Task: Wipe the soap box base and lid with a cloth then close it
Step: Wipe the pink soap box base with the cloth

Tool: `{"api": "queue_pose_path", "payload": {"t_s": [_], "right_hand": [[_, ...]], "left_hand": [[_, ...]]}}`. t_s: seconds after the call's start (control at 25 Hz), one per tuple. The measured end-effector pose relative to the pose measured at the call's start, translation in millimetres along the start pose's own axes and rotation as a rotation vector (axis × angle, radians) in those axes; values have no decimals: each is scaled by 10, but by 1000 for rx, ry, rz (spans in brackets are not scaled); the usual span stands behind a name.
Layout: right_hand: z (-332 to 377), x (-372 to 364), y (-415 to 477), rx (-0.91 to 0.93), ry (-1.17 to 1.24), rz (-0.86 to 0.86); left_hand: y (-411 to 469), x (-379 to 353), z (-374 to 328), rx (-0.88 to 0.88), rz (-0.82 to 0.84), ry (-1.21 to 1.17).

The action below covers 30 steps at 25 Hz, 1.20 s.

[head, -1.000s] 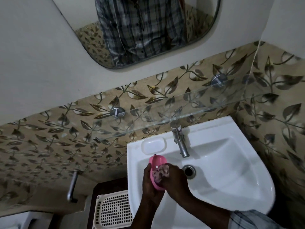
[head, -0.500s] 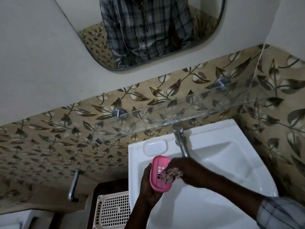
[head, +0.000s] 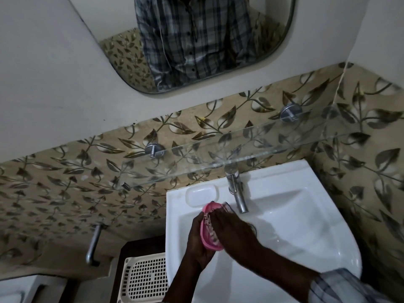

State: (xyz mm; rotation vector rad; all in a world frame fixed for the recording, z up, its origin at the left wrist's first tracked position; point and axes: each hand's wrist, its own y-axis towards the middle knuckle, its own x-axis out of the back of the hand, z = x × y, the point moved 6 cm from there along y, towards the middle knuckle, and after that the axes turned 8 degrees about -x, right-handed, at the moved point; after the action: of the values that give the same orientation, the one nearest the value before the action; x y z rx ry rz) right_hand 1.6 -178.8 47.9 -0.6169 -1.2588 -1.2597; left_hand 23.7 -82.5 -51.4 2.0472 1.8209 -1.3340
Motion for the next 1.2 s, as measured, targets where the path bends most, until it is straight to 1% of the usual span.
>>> {"api": "queue_pose_path", "payload": {"t_s": [0.04,0.08,0.12,0.2,0.24,0.28,0.32,0.36,0.44,0.48,0.52,0.56,0.6,0.64,0.68,0.72,0.76,0.8,0.84,0.88,0.92,0.96,1.0,1.04,1.08,1.12,1.16,1.2], "right_hand": [[25,-83,-1,-157,104,136],[27,-145,-19,-296,263,300],[-12,-155,-35,-405,476,402],[-244,-49,31,-625,1074,391],[-369,1,73,-698,1341,406],[-478,32,110,-723,1535,440],[-559,67,143,-734,1631,480],[-594,101,169,-737,1662,526],[-617,97,219,-761,1628,598],[-613,59,231,-756,1569,626],[-600,36,240,-732,1440,635],[-599,43,264,-676,1216,605],[-588,63,296,-588,930,547],[-537,88,321,-480,658,447],[-446,151,313,-369,429,304],[-355,234,283,-257,283,128],[-286,313,232,-142,215,-24],[-254,366,155,-14,242,-104],[-263,379,70,110,317,-80],[-292,370,-31,241,365,2],[-308,345,-110,353,345,101],[-326,322,-161,430,279,153],[-354,318,-179,444,230,124],[-407,338,-140,396,249,45],[-472,351,-66,289,328,-12],[-571,389,27,122,496,-37],[-713,396,115,-101,738,-28],[-851,336,165,-309,1004,29]], "left_hand": [[24,45,-21,-29,-52,31],[40,92,-50,-43,-100,37],[44,140,-89,-49,-132,28],[41,221,-175,-65,-135,27],[22,262,-198,-80,-124,17],[9,260,-193,-87,-120,5],[14,223,-155,-72,-118,-6],[33,169,-89,-46,-108,-23],[-26,-103,49,-22,-52,-55],[-12,-202,83,-47,8,-74],[7,-257,97,-66,65,-110],[15,-287,107,-69,116,-156],[6,-288,118,-61,140,-208],[-43,-268,115,-49,136,-237],[-81,-241,105,-35,94,-234],[-103,-210,89,-28,43,-227],[-108,-185,68,-29,10,-237],[-100,-199,30,-38,10,-272],[-112,-215,-21,-41,30,-318],[-132,-242,-55,-28,54,-363],[-151,-257,-84,-7,77,-384],[-173,-266,-109,16,94,-376],[-190,-254,-112,48,98,-340],[-182,-238,-104,74,84,-273],[-160,-201,-87,93,54,-211],[-141,-153,-73,102,8,-159],[-118,-88,-64,100,-50,-133],[-97,-18,-62,91,-96,-129]]}}
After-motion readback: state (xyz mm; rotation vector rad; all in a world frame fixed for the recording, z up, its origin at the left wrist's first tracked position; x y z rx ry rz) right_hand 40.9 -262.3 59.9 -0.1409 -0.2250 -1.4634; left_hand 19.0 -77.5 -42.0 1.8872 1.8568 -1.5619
